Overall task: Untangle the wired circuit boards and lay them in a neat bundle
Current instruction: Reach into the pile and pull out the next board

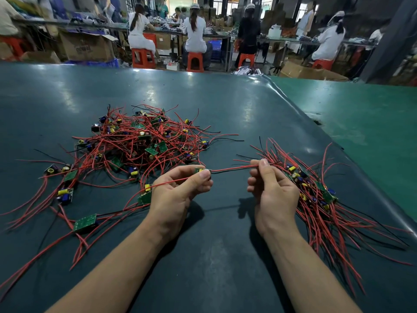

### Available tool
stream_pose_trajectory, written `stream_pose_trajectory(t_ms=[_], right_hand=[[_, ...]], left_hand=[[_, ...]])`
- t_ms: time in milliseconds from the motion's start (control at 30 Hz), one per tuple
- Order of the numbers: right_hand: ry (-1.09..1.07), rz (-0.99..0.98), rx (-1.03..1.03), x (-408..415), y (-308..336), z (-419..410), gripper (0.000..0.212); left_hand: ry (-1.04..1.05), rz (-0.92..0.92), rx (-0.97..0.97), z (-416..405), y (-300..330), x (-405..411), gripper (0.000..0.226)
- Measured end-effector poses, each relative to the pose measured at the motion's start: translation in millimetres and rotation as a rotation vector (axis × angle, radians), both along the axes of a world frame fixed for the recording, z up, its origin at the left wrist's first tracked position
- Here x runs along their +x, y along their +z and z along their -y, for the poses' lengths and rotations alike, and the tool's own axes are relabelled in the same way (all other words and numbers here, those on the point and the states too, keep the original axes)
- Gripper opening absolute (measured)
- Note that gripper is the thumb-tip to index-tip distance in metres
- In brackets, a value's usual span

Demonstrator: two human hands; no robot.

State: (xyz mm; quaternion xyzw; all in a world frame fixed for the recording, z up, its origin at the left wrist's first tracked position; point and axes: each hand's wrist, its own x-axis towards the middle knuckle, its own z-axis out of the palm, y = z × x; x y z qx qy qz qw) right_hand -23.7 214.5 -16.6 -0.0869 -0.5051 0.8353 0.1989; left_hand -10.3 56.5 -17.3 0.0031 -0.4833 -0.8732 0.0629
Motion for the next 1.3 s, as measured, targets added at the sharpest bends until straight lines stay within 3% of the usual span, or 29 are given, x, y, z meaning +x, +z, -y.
stream_pose_trajectory(t_ms=[167, 300, 433, 600, 800, 1033, 1133, 1233, 1300], right_hand=[[-0.006, 0.032, -0.079, 0, -1, -2, 0.026], [0.264, 0.126, -0.063, 6, 4, 8, 0.023], [0.490, 0.149, 0.027, 16, 3, 19, 0.025], [0.380, 0.174, 0.031, 13, 0, 16, 0.008], [0.125, 0.131, -0.101, 2, 1, 3, 0.016], [0.043, 0.119, -0.174, -3, -1, -6, 0.020], [0.171, 0.196, -0.075, -3, -2, -2, 0.032], [0.252, 0.169, 0.199, 0, -5, 3, 0.034], [0.287, 0.101, 0.398, 5, -6, 5, 0.032]], left_hand=[[0.018, 0.040, 0.078, 6, 3, 0, 0.009], [0.050, 0.024, 0.118, 10, 4, -3, 0.014], [-0.039, 0.028, -0.051, 6, -1, 0, 0.028], [-0.105, 0.023, -0.220, 4, -3, 2, 0.033], [-0.062, 0.049, 0.016, 5, 3, 1, 0.009], [-0.013, -0.014, 0.073, 6, 6, 2, 0.018], [0.010, -0.023, 0.170, 10, 9, 0, 0.034], [0.042, -0.029, 0.177, 13, 12, -2, 0.034], [0.062, -0.028, 0.147, 14, 14, -2, 0.045]])
